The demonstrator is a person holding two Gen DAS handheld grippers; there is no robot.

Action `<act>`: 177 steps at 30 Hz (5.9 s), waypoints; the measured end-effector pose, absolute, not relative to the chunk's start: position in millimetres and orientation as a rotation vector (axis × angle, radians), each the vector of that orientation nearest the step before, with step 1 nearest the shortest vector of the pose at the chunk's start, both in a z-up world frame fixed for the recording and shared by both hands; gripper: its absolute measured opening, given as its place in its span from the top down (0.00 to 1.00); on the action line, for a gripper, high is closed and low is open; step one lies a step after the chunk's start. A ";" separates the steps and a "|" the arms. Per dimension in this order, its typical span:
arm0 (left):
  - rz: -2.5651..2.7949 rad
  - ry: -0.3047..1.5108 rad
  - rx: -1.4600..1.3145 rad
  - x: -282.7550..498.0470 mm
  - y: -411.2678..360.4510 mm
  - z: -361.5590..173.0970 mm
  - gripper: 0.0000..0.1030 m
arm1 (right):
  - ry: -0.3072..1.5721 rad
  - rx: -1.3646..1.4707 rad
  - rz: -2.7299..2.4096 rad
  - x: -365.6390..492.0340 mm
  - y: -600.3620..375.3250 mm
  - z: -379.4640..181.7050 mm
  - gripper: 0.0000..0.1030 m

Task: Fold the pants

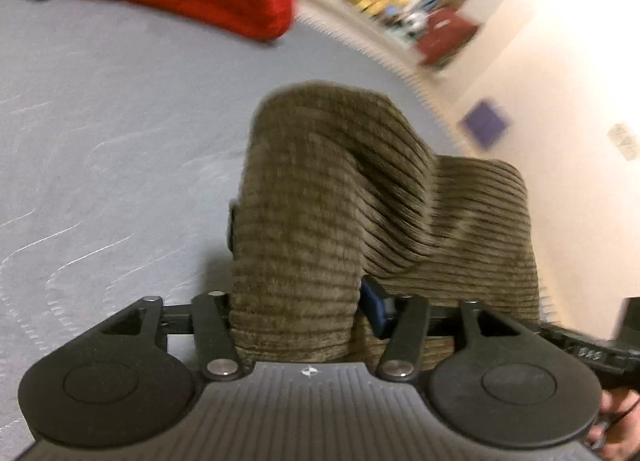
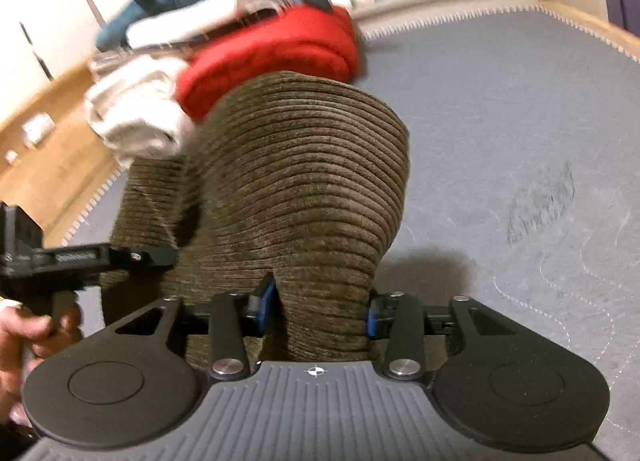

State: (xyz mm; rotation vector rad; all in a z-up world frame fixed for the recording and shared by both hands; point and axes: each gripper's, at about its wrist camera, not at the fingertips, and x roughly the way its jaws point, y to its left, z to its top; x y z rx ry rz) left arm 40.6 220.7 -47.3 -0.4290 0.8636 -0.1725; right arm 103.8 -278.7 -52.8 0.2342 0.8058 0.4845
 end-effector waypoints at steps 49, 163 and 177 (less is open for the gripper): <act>0.133 0.723 -0.089 80.0 138.2 -47.7 0.69 | 0.744 -0.093 -0.040 245.4 -215.5 -159.1 0.63; 0.183 0.814 -0.064 -100.0 89.1 11.7 0.00 | 0.817 0.078 0.180 11.1 -226.2 -39.2 0.01; 0.169 0.811 -0.049 -99.3 89.2 10.7 0.00 | 0.817 0.077 0.179 10.6 -225.7 -40.0 0.01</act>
